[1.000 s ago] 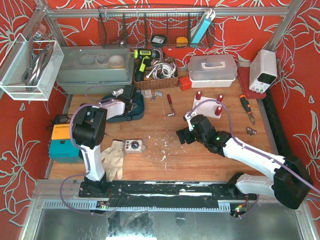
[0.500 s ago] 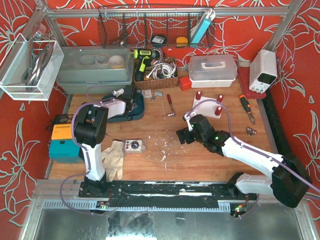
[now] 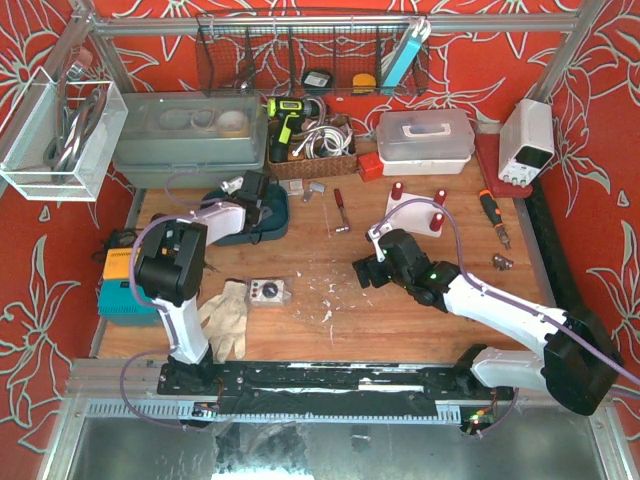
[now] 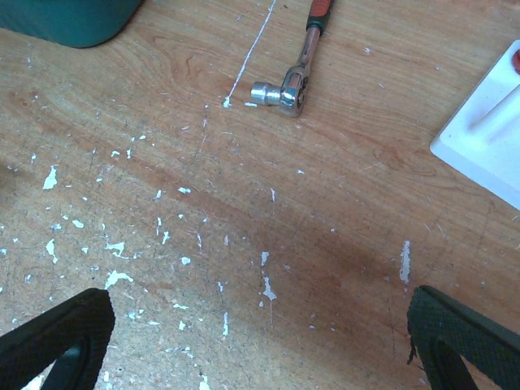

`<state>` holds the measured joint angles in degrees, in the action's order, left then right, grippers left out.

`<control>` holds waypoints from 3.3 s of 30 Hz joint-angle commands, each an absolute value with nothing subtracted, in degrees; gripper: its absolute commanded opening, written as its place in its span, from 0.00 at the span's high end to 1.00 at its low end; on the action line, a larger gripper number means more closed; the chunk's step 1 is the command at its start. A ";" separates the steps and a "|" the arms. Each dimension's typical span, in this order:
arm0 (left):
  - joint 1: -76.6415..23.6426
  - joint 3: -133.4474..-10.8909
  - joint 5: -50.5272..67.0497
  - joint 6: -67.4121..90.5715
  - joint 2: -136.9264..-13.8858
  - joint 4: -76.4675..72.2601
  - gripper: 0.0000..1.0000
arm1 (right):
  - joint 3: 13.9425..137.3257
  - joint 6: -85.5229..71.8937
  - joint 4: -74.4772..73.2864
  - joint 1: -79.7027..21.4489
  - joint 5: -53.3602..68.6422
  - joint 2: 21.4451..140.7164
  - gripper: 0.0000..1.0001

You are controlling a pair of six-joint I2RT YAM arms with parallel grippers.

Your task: Install the large spring

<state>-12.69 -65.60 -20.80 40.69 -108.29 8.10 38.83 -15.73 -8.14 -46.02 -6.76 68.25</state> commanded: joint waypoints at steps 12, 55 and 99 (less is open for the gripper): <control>-13.54 -48.02 -7.16 30.78 -83.80 -13.55 0.84 | 40.16 -15.58 -9.56 -46.41 -10.08 68.33 0.01; -44.38 -4.51 15.65 -11.93 -66.40 -76.24 0.91 | 43.28 -37.56 6.83 -47.80 29.95 64.87 0.21; -44.56 -6.27 4.93 -11.90 -65.77 -68.58 0.00 | 43.68 -27.53 -2.65 -51.27 6.20 62.51 1.00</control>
